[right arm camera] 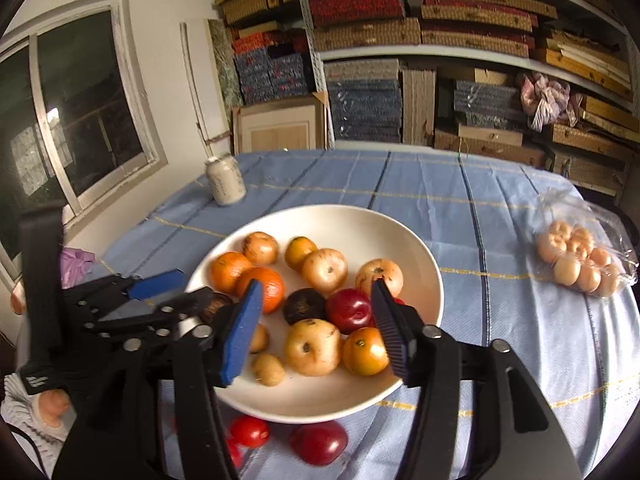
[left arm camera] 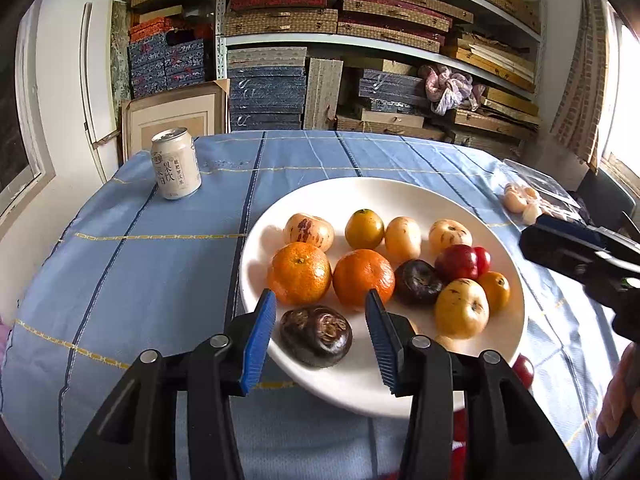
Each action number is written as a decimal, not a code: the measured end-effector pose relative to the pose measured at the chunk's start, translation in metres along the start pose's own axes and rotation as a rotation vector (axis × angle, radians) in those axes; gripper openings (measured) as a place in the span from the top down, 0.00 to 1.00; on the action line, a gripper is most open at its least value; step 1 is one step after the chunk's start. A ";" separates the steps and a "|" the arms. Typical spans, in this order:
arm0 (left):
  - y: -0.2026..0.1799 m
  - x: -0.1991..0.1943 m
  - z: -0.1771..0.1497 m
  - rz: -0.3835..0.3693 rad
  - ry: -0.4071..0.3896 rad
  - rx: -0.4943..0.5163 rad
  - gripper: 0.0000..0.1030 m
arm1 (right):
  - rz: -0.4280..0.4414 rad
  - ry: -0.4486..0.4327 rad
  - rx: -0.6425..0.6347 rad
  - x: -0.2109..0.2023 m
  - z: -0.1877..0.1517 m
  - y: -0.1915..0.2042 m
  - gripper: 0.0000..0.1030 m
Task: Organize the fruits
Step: 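Lower the dark fruit and red apple onto the plate and open both tools, then lower the left tool onto a red tomato and close it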
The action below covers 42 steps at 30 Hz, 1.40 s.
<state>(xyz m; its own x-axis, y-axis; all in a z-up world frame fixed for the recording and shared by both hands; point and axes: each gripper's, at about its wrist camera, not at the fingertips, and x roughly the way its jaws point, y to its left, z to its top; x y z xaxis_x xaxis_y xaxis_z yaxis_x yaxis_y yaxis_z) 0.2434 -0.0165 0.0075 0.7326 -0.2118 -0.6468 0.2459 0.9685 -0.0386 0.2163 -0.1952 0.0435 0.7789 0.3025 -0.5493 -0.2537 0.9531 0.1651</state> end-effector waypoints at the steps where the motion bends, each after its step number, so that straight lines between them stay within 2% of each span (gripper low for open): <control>1: -0.002 -0.004 -0.003 0.000 0.000 0.010 0.55 | 0.004 -0.005 -0.005 -0.006 -0.001 0.003 0.39; 7: -0.011 -0.018 -0.027 0.030 0.023 0.092 0.54 | -0.029 0.006 -0.057 -0.033 -0.028 0.014 0.33; 8: -0.010 -0.020 -0.032 0.018 0.034 0.093 0.54 | -0.040 0.010 -0.056 -0.037 -0.035 0.012 0.30; 13: -0.010 -0.033 -0.058 -0.031 0.078 0.113 0.54 | -0.061 0.042 -0.029 -0.045 -0.063 0.000 0.29; 16: -0.014 -0.043 -0.072 -0.042 0.076 0.136 0.54 | -0.061 0.053 -0.001 -0.048 -0.076 -0.010 0.28; 22: -0.030 -0.054 -0.092 -0.047 0.049 0.173 0.53 | -0.057 0.056 0.036 -0.055 -0.096 -0.017 0.18; 25: -0.035 -0.051 -0.093 -0.052 0.049 0.183 0.45 | -0.064 0.058 0.024 -0.054 -0.096 -0.015 0.17; 33: -0.045 -0.041 -0.096 -0.083 0.083 0.206 0.44 | -0.070 0.058 0.040 -0.053 -0.094 -0.018 0.11; 39: -0.038 -0.029 -0.094 -0.056 0.137 0.175 0.44 | -0.073 0.067 0.033 -0.052 -0.095 -0.016 0.08; 42: -0.037 -0.030 -0.095 -0.046 0.136 0.177 0.44 | -0.075 0.074 0.038 -0.050 -0.095 -0.017 0.08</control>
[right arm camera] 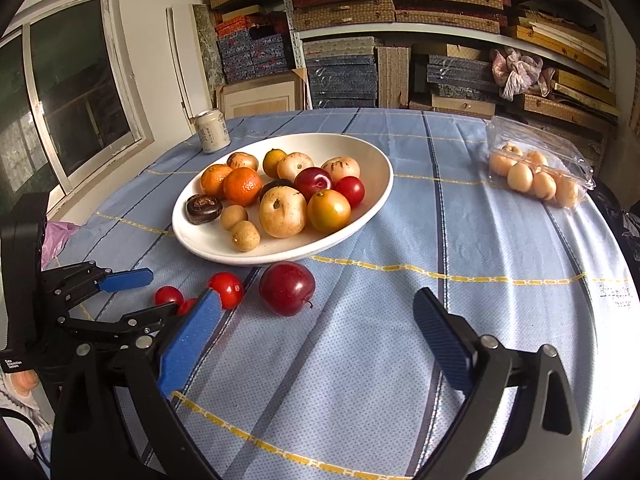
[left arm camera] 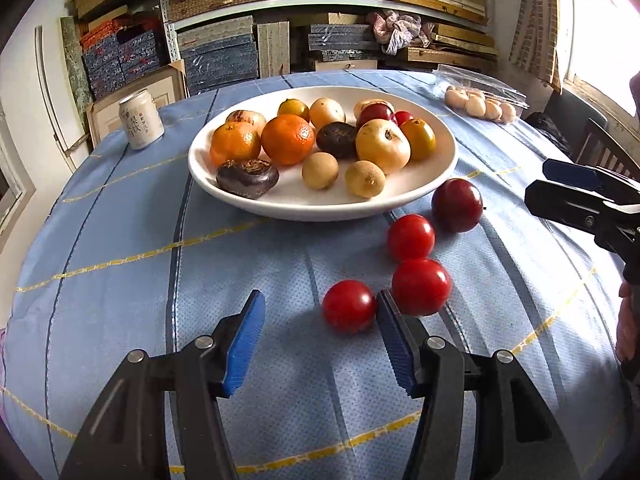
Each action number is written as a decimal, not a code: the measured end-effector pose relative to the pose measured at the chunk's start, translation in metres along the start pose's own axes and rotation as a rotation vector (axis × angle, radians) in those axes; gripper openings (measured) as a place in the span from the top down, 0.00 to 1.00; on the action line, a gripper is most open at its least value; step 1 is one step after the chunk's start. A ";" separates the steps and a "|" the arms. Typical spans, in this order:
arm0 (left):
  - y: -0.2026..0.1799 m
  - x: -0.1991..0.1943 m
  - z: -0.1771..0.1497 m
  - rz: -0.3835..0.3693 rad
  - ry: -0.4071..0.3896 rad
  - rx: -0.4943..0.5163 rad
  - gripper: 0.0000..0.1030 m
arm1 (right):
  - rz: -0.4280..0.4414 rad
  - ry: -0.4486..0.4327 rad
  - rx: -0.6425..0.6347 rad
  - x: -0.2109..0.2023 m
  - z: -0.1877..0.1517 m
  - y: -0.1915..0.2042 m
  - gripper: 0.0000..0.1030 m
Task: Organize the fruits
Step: 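Lower the left tool onto a red tomato and close it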
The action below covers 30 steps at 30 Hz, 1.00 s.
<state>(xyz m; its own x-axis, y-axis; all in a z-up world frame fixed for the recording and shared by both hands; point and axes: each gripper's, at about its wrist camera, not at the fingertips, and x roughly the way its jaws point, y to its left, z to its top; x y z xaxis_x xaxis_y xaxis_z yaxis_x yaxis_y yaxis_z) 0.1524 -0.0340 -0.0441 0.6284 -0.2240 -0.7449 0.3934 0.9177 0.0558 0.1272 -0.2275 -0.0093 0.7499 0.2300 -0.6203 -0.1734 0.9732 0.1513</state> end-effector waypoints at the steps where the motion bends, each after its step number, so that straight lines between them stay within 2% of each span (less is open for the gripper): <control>1: -0.002 -0.001 0.000 0.004 -0.008 0.007 0.44 | 0.000 0.002 0.002 0.001 0.000 0.000 0.08; 3: -0.007 -0.002 0.002 0.008 -0.020 0.022 0.44 | -0.001 0.006 0.007 0.002 0.000 -0.001 0.07; 7: -0.015 -0.002 0.002 -0.012 -0.025 0.055 0.65 | 0.001 0.008 0.009 0.003 -0.001 -0.001 0.07; 11: -0.015 -0.001 0.002 -0.028 -0.026 0.050 0.69 | -0.001 0.009 0.008 0.003 -0.001 -0.001 0.07; 12: -0.014 -0.001 0.002 -0.032 -0.021 0.046 0.74 | 0.000 0.011 0.008 0.003 -0.001 -0.002 0.07; 16: -0.013 -0.002 0.000 -0.037 -0.017 0.043 0.74 | -0.001 0.027 0.003 0.008 -0.001 -0.001 0.07; 22: 0.001 -0.004 -0.003 0.019 -0.014 0.017 0.74 | -0.025 0.061 -0.030 0.017 -0.006 0.005 0.07; 27: 0.009 0.005 -0.003 -0.019 0.036 -0.005 0.73 | -0.038 0.086 -0.065 0.026 -0.009 0.012 0.07; 30: 0.015 0.004 -0.003 -0.032 0.036 -0.031 0.73 | -0.041 0.098 -0.077 0.030 -0.011 0.014 0.07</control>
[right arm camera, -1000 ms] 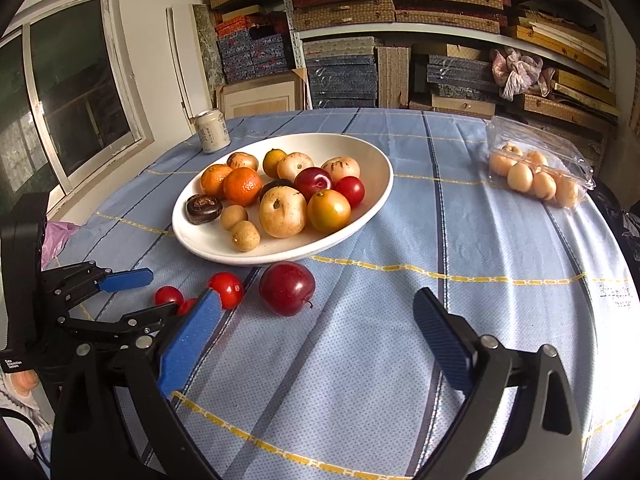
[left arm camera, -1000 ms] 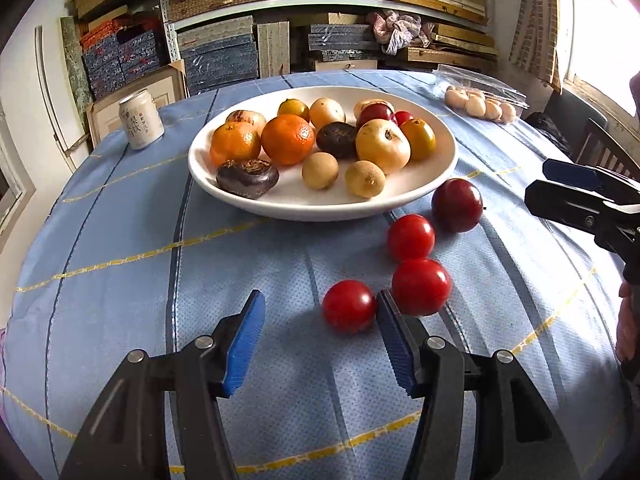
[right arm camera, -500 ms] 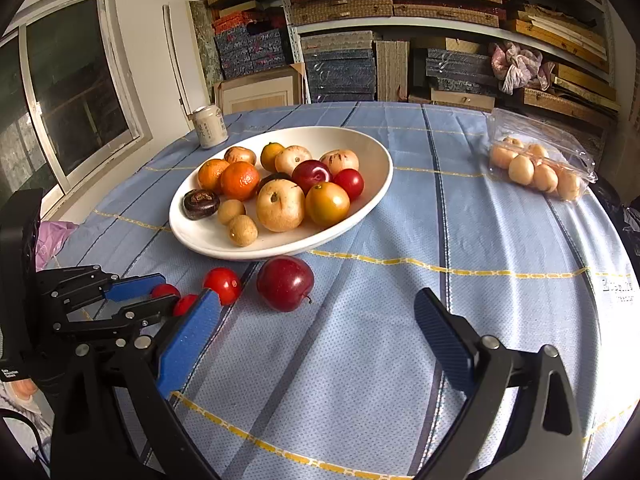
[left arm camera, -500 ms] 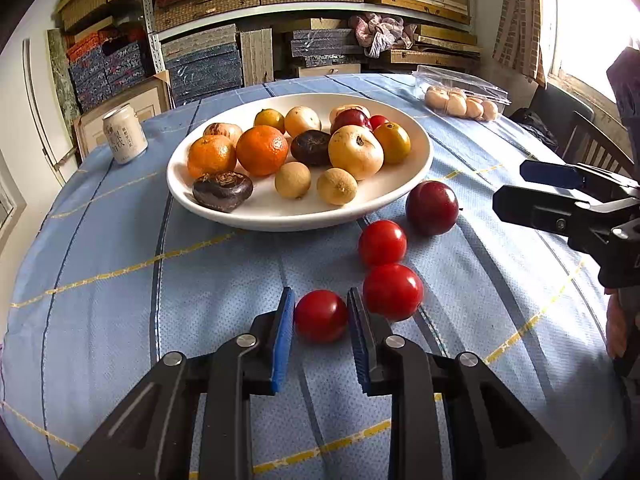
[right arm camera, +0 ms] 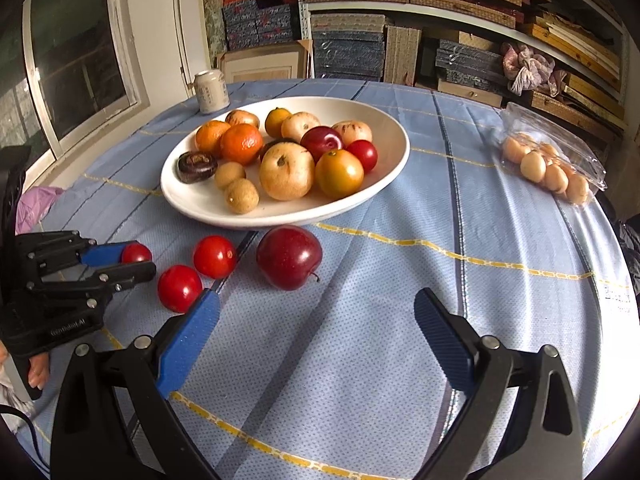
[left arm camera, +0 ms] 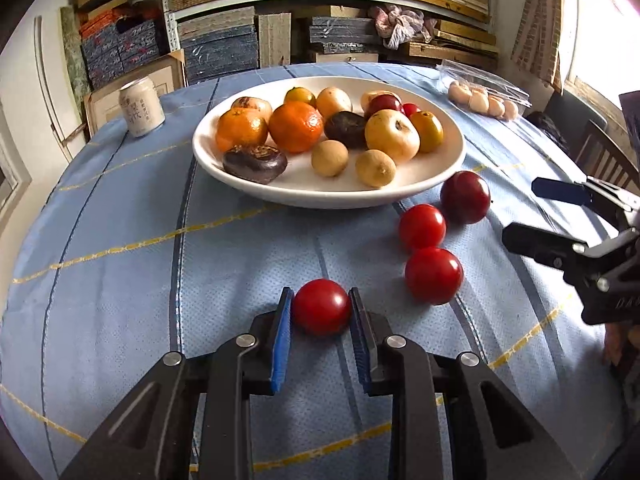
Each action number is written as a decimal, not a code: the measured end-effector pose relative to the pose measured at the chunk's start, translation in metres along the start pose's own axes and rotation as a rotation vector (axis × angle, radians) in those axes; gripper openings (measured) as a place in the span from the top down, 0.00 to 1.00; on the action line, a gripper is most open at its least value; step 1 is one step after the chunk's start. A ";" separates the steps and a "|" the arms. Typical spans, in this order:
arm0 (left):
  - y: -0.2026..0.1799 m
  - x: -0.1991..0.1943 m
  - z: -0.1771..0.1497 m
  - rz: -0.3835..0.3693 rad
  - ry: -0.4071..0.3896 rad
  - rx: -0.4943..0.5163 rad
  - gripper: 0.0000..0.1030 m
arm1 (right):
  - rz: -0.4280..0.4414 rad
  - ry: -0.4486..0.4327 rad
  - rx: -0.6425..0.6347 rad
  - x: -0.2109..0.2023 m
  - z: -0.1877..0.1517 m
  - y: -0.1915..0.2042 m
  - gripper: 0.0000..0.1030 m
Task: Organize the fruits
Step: 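Lower the left tool onto a red tomato and close it, then grasp the second red apple with the right tool while the left tool holds the tomato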
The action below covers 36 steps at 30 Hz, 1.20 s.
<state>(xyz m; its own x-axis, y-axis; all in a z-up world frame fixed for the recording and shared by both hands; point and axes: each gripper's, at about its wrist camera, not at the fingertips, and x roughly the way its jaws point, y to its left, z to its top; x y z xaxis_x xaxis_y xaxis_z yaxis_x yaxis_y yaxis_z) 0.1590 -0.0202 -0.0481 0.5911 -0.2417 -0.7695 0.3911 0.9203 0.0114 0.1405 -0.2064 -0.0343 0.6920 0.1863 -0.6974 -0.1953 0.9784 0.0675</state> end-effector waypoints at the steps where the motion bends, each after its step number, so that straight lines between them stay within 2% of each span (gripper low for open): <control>1: 0.001 0.000 0.000 -0.005 -0.001 -0.004 0.73 | 0.000 0.001 -0.001 0.001 0.000 0.001 0.07; 6: -0.003 0.000 -0.001 0.008 -0.002 0.013 0.74 | -0.003 -0.012 0.002 0.001 0.001 0.000 0.07; 15: 0.001 -0.007 0.000 0.023 -0.034 -0.012 0.74 | -0.026 -0.020 -0.049 0.009 0.009 0.013 0.08; 17: 0.002 -0.006 0.000 0.022 -0.032 -0.014 0.74 | -0.023 -0.014 -0.049 0.013 0.011 0.013 0.18; 19: 0.002 -0.006 0.001 0.021 -0.032 -0.013 0.74 | -0.018 0.002 -0.046 0.018 0.013 0.014 0.23; 24: 0.002 -0.005 0.000 0.020 -0.030 -0.010 0.74 | 0.003 0.026 -0.042 0.025 0.015 0.014 0.26; 27: 0.002 -0.004 0.000 0.021 -0.025 -0.011 0.74 | 0.009 0.042 -0.042 0.029 0.016 0.014 0.32; 34: 0.001 -0.005 -0.001 0.036 -0.033 -0.009 0.74 | 0.021 0.071 -0.043 0.036 0.017 0.016 0.53; 35: 0.000 -0.006 -0.001 0.041 -0.037 -0.007 0.74 | 0.027 0.077 -0.040 0.037 0.017 0.015 0.61; 36: -0.001 -0.007 -0.001 0.047 -0.042 -0.003 0.74 | 0.029 0.081 -0.037 0.038 0.017 0.015 0.64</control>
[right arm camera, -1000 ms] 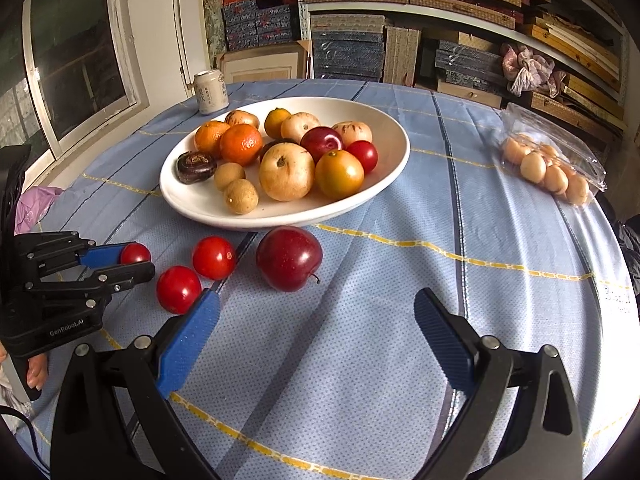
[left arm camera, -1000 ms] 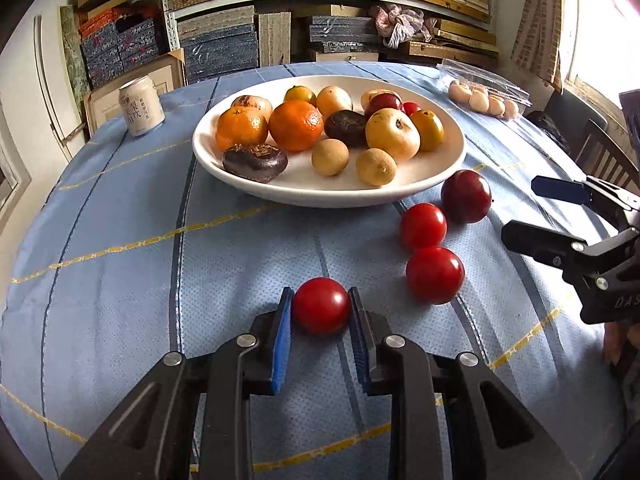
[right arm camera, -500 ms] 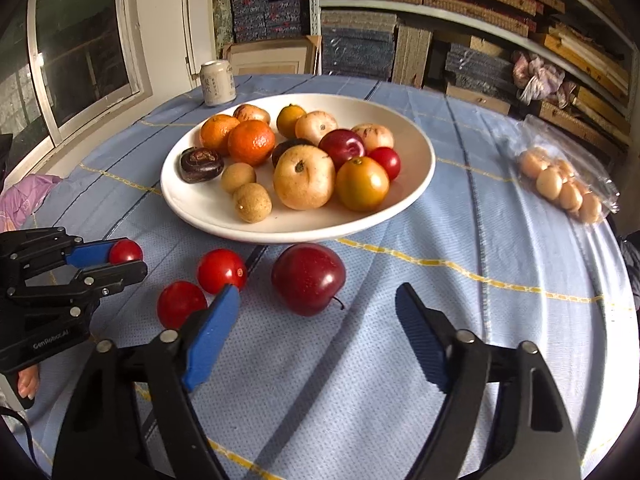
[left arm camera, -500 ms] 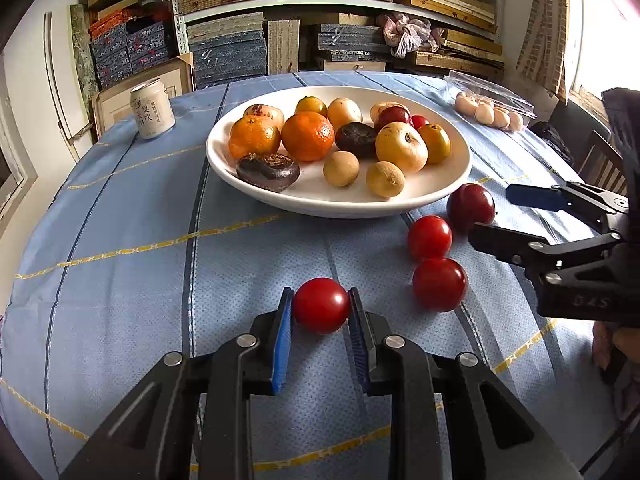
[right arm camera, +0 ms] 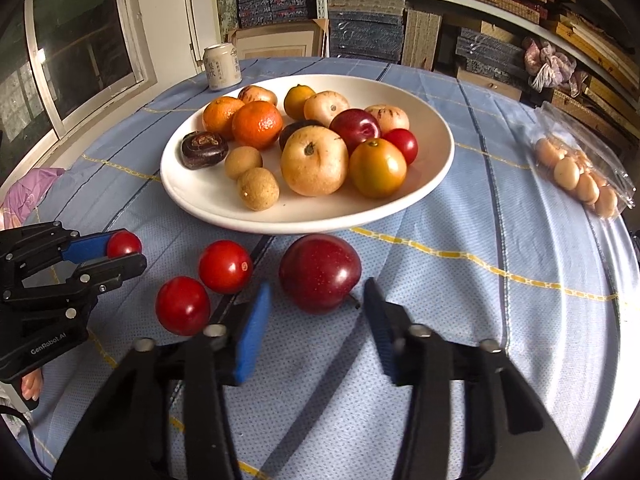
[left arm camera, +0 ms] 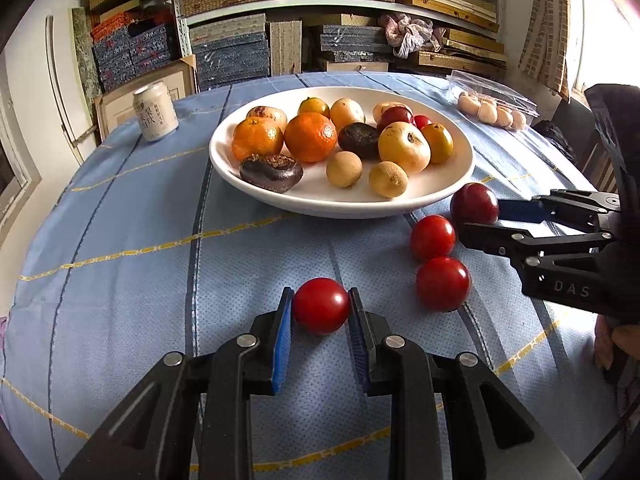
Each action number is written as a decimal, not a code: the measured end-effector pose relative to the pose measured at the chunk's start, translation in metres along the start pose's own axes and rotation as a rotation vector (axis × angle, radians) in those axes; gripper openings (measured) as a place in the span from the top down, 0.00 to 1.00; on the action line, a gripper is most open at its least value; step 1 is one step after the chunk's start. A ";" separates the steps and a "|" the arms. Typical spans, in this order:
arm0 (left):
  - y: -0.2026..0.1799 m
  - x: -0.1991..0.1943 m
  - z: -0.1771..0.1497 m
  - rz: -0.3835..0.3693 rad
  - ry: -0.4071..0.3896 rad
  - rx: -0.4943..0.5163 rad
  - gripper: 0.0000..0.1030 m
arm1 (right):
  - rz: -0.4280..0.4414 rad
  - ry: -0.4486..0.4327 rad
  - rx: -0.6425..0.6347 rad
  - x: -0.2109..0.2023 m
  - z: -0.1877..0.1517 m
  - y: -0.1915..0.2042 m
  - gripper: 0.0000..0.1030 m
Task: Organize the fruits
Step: 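Grasp the second red apple with the right tool while the left tool holds the tomato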
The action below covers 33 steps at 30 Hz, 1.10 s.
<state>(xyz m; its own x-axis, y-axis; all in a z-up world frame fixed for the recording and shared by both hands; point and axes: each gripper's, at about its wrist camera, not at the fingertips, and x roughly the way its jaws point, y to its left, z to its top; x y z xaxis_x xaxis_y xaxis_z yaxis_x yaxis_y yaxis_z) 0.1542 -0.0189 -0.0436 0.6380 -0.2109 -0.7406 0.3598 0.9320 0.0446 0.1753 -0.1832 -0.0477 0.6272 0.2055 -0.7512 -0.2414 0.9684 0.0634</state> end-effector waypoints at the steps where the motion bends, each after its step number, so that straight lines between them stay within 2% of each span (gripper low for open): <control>1: -0.001 -0.001 0.000 0.008 -0.007 0.004 0.74 | 0.007 0.004 0.001 0.001 0.000 0.000 0.64; 9: -0.011 -0.009 0.000 0.033 -0.046 0.043 0.74 | 0.053 -0.004 0.028 -0.002 -0.003 -0.005 0.67; 15: -0.015 -0.018 0.002 0.054 -0.086 0.057 0.74 | 0.064 -0.018 0.033 -0.009 -0.008 -0.003 0.74; 22: -0.018 -0.020 0.001 0.060 -0.095 0.070 0.74 | 0.066 0.002 0.041 -0.004 -0.006 -0.003 0.72; 29: -0.019 -0.017 0.000 0.066 -0.087 0.072 0.74 | 0.081 0.001 0.052 0.001 0.000 -0.005 0.60; 31: -0.019 -0.017 0.000 0.067 -0.087 0.073 0.74 | 0.079 0.000 0.051 0.001 0.001 -0.005 0.60; 33: -0.019 -0.017 0.000 0.066 -0.088 0.073 0.74 | 0.075 -0.005 0.054 0.000 0.001 -0.006 0.67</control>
<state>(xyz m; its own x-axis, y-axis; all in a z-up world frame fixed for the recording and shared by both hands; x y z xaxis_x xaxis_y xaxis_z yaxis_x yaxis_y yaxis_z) 0.1368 -0.0332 -0.0321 0.7178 -0.1781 -0.6731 0.3616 0.9215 0.1419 0.1769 -0.1886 -0.0475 0.6126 0.2783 -0.7398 -0.2478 0.9564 0.1547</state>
